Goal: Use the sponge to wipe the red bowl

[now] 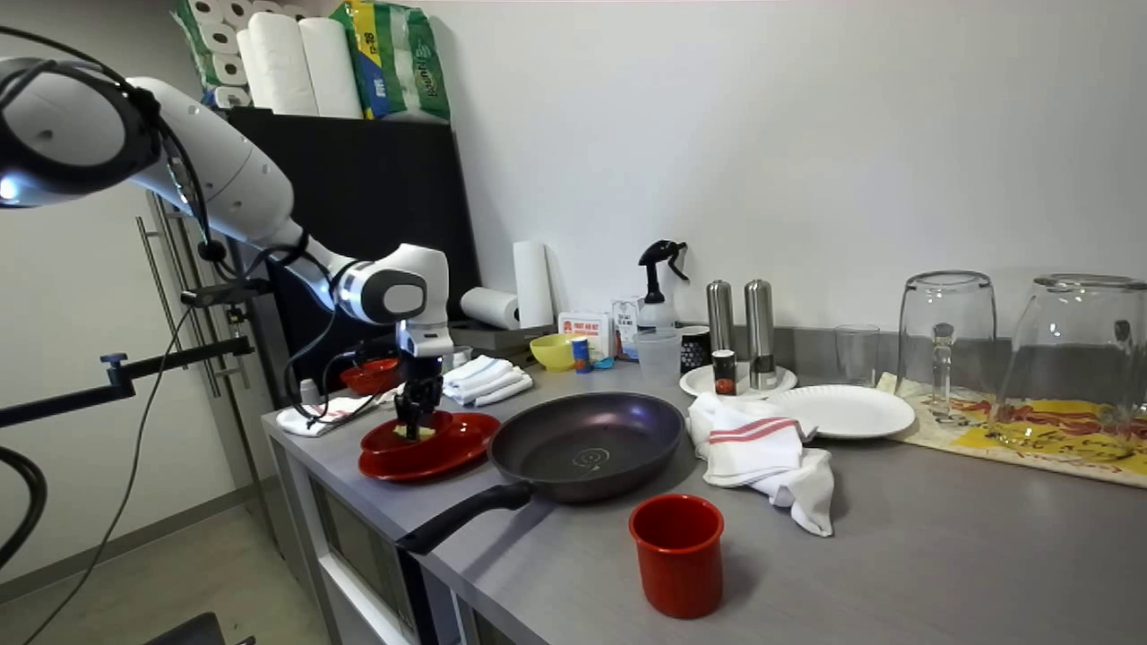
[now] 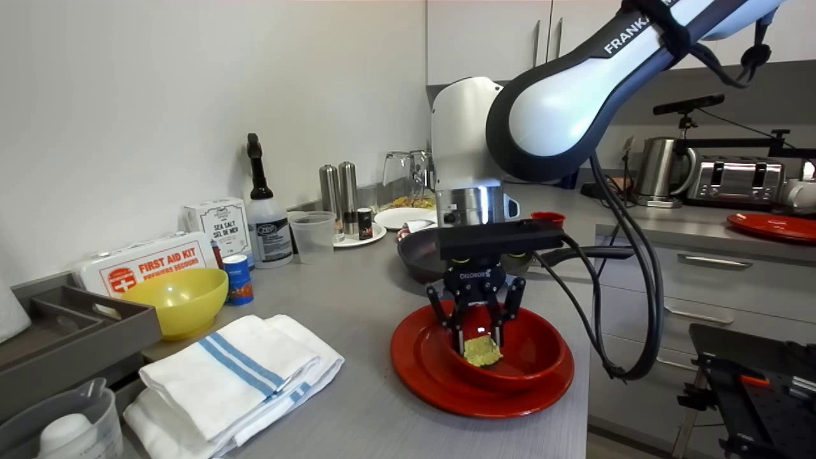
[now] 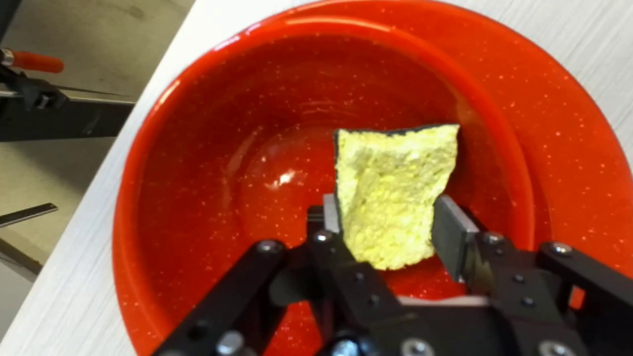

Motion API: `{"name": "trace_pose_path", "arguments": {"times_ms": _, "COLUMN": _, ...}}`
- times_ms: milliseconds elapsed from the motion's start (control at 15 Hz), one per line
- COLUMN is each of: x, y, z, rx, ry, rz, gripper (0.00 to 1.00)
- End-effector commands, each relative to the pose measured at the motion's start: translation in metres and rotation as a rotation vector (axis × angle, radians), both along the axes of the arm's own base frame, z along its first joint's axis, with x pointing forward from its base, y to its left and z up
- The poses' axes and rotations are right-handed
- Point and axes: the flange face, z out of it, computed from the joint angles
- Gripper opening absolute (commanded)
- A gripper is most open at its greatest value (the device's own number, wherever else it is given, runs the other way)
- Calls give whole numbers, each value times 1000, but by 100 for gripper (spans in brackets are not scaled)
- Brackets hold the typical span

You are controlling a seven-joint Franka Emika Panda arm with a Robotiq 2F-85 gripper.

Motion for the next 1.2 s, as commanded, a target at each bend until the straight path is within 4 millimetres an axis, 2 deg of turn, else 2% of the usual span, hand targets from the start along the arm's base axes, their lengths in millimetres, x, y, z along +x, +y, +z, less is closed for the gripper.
{"name": "trace_pose_path", "arguments": {"times_ms": 0, "x": 5, "y": -1, "z": 1, "rx": 15, "ry": -95, "rz": -21, "gripper": 23}}
{"name": "trace_pose_path", "arguments": {"times_ms": 600, "x": 4, "y": -8, "z": -8, "rx": 9, "ry": -194, "rz": -38, "gripper": 23}}
{"name": "trace_pose_path", "arguments": {"times_ms": 867, "x": -2, "y": -8, "z": -17, "rx": 29, "ry": -119, "rz": -23, "gripper": 23}}
{"name": "trace_pose_path", "arguments": {"times_ms": 1133, "x": -5, "y": -6, "z": -16, "rx": 79, "ry": -46, "rz": 1, "gripper": 23}}
